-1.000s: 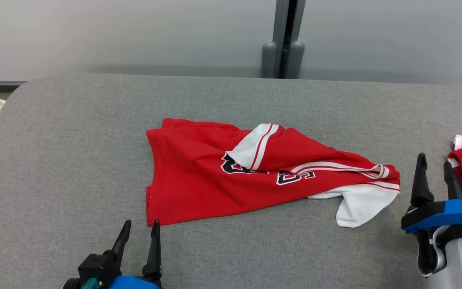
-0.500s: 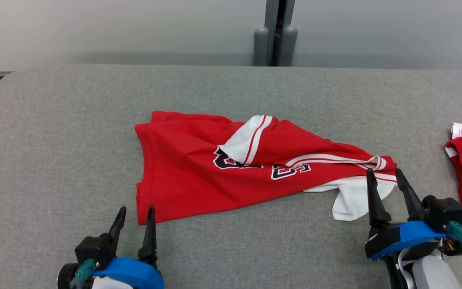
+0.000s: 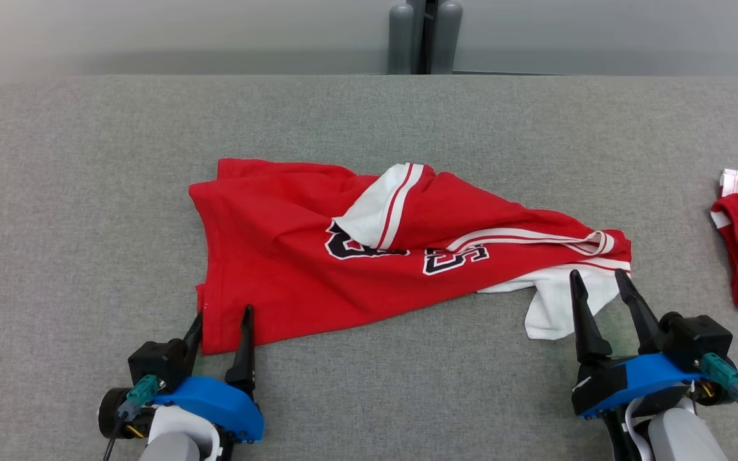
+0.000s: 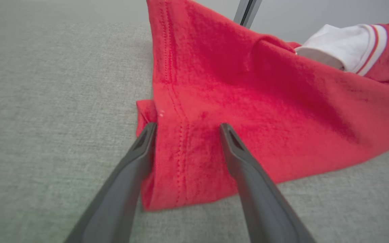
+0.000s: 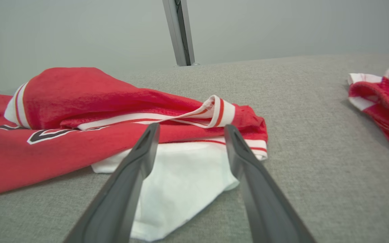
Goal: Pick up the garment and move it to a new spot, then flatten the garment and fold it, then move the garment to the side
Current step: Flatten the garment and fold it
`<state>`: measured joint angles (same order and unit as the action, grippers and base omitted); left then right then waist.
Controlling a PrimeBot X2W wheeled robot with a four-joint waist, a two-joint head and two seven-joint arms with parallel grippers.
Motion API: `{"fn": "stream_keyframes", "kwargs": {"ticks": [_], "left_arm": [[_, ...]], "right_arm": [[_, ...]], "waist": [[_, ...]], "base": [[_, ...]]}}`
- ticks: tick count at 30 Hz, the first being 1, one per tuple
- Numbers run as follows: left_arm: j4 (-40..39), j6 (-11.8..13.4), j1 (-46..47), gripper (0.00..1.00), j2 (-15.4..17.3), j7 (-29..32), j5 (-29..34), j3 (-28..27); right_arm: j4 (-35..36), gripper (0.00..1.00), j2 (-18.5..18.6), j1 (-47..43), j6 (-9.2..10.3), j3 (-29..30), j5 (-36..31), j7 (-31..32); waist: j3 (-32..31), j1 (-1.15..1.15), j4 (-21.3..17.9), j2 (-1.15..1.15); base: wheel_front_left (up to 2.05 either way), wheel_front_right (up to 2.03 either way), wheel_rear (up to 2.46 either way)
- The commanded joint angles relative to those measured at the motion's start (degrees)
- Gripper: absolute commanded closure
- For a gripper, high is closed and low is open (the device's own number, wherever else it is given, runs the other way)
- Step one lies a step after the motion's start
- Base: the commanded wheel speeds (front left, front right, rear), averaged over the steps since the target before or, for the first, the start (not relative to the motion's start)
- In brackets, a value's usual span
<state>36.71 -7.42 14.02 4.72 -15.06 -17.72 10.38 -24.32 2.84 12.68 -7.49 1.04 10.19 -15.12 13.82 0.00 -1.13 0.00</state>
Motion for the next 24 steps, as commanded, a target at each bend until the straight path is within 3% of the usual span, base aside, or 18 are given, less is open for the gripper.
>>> {"fn": "stream_keyframes", "kwargs": {"ticks": [1, 3, 4, 13, 24], "left_arm": [[-0.29, -0.13, 1.03, 0.0, 0.3, -0.15, -0.37, 0.32], [-0.6, -0.13, 1.03, 0.85, 0.39, -0.15, -0.3, 1.11], [-0.65, -0.13, 1.02, 1.0, 0.45, -0.15, -0.43, 1.47], [-11.11, -0.13, -0.61, 1.0, 1.02, -0.15, 2.29, 3.09], [-20.7, -0.13, -5.3, 1.0, 0.74, -0.15, 4.23, 10.84]], "right_arm": [[0.25, 0.0, 0.15, 0.24, 0.0, -0.08, 0.42, -0.02], [0.15, 0.0, 0.15, 0.34, 0.0, -0.24, 0.61, -0.02], [0.01, 0.0, 0.15, 0.37, 0.0, -0.34, 0.75, -0.02], [-1.24, 0.0, 0.15, -0.6, 0.0, -0.46, 1.11, -0.02], [-3.63, 0.0, 0.16, -4.35, 0.0, 0.32, 2.56, -0.02]], "waist": [[0.02, 0.0, -0.01, 0.0], [0.05, 0.0, 0.03, 0.0], [0.02, 0.0, 0.1, 0.0], [-2.37, 0.0, 1.92, 0.0], [-8.8, 0.0, 7.07, 0.0]], "base": [[0.0, 0.0, 0.0], [0.0, 0.0, 0.0], [0.0, 0.0, 0.0], [0.0, 0.0, 0.0], [0.0, 0.0, 0.0]]}}
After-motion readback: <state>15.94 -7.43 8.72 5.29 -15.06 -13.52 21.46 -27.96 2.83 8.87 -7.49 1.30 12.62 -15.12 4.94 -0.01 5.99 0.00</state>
